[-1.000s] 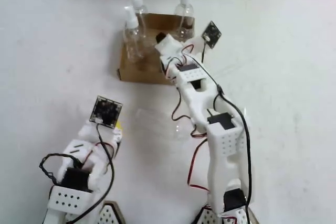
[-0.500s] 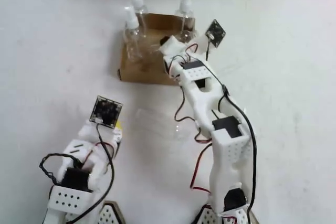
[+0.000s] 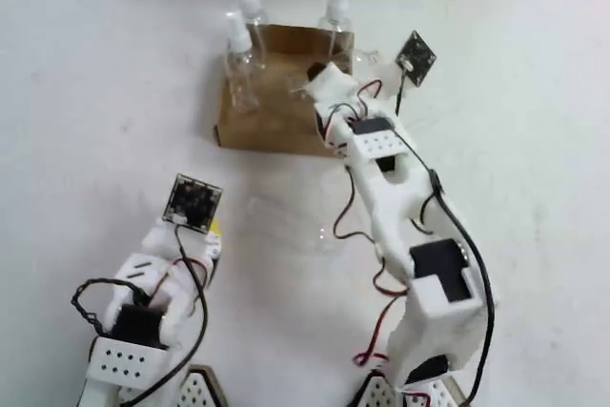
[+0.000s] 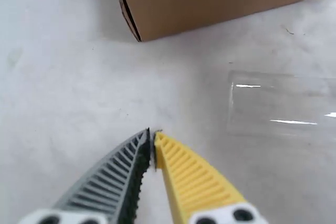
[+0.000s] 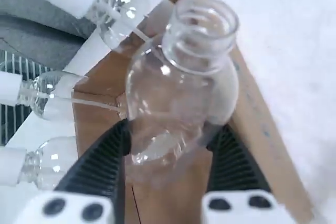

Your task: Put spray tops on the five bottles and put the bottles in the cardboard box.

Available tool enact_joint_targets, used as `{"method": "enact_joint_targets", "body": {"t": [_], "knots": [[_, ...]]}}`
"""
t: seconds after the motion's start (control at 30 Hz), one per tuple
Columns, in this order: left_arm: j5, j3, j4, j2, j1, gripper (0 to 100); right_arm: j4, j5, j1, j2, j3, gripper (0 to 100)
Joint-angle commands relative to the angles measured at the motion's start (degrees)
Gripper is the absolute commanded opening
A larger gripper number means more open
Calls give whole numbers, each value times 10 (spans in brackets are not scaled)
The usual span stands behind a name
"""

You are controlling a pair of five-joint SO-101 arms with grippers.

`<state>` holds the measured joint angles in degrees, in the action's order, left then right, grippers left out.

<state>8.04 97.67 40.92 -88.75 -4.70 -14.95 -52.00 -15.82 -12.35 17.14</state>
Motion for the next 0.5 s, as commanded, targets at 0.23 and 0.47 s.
{"method": "enact_joint_targets", "body": {"t": [0.23, 0.47], "knots": [[4, -3, -8, -5, 4, 26, -9, 104, 11, 291, 177, 15], [4, -3, -8, -5, 4, 24, -177, 222, 12, 512, 275, 15]]}}
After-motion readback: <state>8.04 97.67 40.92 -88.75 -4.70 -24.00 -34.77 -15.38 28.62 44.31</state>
